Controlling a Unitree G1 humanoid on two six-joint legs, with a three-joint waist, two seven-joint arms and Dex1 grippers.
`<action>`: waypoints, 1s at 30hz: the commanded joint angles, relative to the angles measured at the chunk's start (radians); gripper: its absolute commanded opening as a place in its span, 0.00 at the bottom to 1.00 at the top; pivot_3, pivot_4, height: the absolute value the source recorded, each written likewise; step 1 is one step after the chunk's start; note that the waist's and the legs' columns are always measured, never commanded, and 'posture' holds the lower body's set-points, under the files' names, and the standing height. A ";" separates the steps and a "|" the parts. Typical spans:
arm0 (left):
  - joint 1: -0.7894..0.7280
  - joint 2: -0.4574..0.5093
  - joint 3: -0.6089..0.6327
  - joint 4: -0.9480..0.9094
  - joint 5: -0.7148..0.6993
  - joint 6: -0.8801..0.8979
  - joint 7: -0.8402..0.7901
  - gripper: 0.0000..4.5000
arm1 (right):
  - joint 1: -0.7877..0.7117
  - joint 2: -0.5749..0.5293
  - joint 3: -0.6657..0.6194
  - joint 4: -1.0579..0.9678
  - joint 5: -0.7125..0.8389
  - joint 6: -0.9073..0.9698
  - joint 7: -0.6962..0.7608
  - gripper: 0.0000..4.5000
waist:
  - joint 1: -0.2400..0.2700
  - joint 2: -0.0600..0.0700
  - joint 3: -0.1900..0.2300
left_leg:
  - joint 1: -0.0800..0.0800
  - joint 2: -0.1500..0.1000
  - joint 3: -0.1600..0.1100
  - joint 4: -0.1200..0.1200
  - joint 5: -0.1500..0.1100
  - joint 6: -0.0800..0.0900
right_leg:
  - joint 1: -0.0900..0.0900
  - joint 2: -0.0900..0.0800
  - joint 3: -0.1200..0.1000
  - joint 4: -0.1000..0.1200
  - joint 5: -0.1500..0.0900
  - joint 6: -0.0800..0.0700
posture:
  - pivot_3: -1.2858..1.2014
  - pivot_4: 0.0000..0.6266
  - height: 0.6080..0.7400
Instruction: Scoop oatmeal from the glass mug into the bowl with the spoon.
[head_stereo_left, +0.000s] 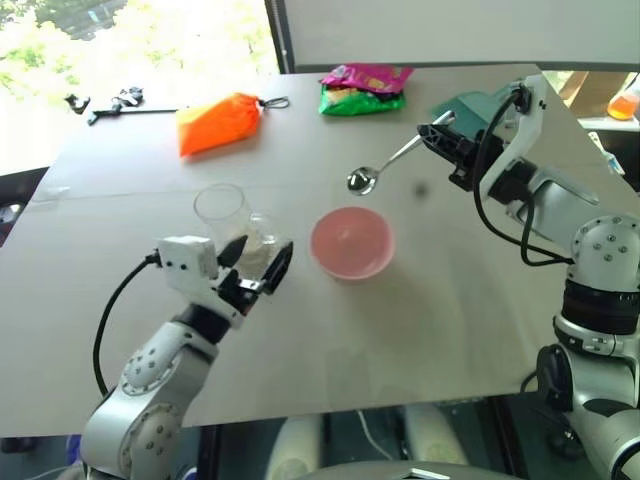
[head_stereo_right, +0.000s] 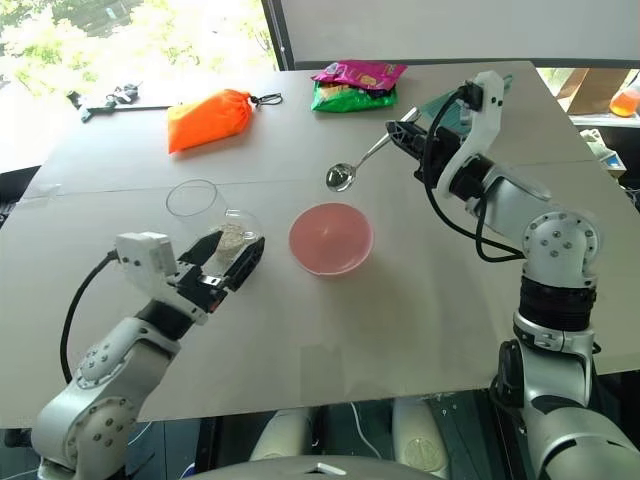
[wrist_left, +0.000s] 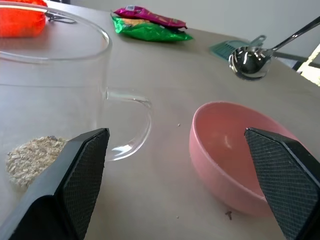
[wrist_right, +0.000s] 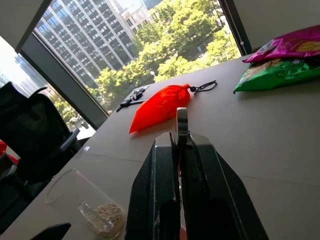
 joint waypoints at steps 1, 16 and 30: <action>0.021 -0.014 -0.024 -0.061 0.051 0.026 0.069 0.99 | -0.034 -0.013 -0.018 -0.030 0.008 -0.005 0.018 0.00 | 0.001 0.000 0.000 | 0.000 0.000 0.000 0.000 0.000 0.000 | 0.000 0.000 0.000 0.000 0.000 0.000 | 0.52 0.24 1.00; 0.008 -0.017 0.052 0.187 0.192 -0.058 0.050 0.99 | -0.043 -0.015 -0.010 -0.020 -0.007 -0.001 0.035 0.00 | 0.019 0.000 0.000 | 0.000 -0.001 0.000 0.000 0.000 0.000 | 0.000 0.000 0.000 0.000 0.000 0.000 | 0.52 0.24 1.00; -0.126 0.018 0.037 0.373 0.313 -0.145 -0.027 0.99 | -0.027 -0.007 -0.015 -0.038 -0.005 0.004 0.021 0.00 | 0.018 0.000 0.000 | 0.000 0.000 -0.001 0.000 0.002 -0.003 | 0.000 0.000 -0.001 0.000 0.000 0.000 | 0.52 0.24 1.00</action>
